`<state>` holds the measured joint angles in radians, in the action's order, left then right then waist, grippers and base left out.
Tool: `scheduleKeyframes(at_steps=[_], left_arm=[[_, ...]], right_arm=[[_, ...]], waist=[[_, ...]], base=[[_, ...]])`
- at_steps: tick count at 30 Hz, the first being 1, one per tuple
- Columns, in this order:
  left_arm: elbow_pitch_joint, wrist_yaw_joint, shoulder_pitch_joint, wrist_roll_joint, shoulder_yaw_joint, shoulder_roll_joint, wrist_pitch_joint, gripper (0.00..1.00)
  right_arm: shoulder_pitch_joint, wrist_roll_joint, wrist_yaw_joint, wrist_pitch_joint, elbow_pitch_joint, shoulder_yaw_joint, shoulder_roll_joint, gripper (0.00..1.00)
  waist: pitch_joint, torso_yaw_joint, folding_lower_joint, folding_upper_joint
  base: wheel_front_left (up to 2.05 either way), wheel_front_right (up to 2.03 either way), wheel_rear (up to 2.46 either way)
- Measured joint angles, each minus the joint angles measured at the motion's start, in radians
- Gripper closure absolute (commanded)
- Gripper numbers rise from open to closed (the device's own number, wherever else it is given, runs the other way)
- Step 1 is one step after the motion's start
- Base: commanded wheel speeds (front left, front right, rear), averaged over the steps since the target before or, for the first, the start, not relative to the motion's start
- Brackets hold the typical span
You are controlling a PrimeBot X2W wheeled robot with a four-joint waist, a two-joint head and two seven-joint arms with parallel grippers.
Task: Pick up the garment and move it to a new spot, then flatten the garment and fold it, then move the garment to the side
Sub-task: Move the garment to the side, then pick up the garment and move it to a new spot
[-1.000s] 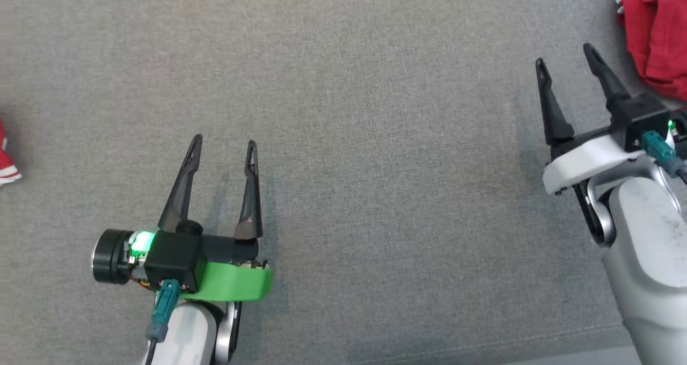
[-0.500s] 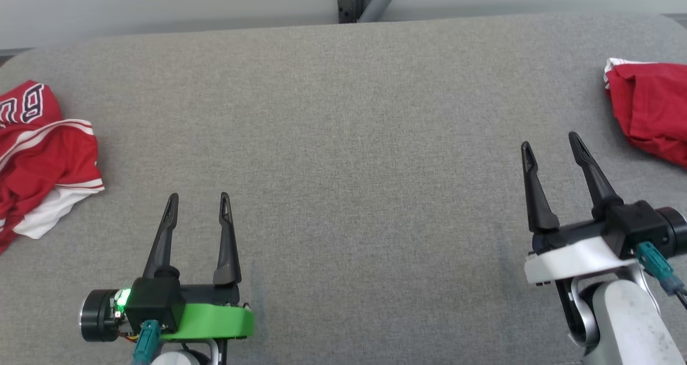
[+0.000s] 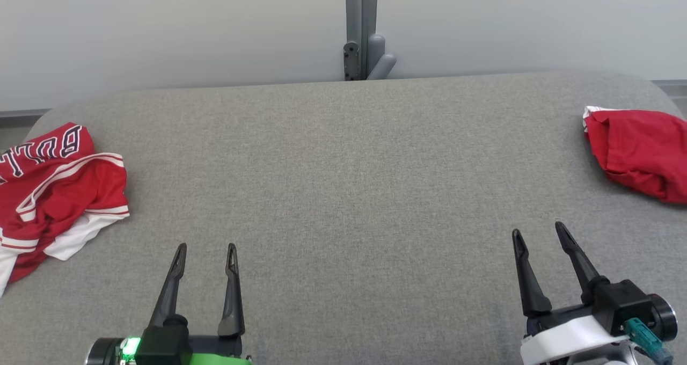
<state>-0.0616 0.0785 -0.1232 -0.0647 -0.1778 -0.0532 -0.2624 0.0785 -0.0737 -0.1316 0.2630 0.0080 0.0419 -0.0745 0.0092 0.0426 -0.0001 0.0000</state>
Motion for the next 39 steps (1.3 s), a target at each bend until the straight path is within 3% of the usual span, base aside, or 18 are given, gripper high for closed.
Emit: scheduleKeyframes(at_steps=[13, 39], left_arm=[[0.063, -0.026, -0.029, 0.004, 0.025, 0.002, 0.000, 0.00], [0.079, -0.032, -0.036, 0.008, 0.013, 0.003, 0.000, 0.00]], right_arm=[[0.030, -0.023, 0.000, 0.000, 0.026, 0.015, 0.008, 0.00], [0.058, -0.038, 0.000, 0.000, 0.042, 0.014, 0.019, 0.00]], waist=[[-0.042, -0.022, 0.0000, 0.0000], [-0.047, 0.017, 0.0000, 0.0000]], base=[[0.00, 0.00, 0.00], [0.00, 0.00, 0.00]])
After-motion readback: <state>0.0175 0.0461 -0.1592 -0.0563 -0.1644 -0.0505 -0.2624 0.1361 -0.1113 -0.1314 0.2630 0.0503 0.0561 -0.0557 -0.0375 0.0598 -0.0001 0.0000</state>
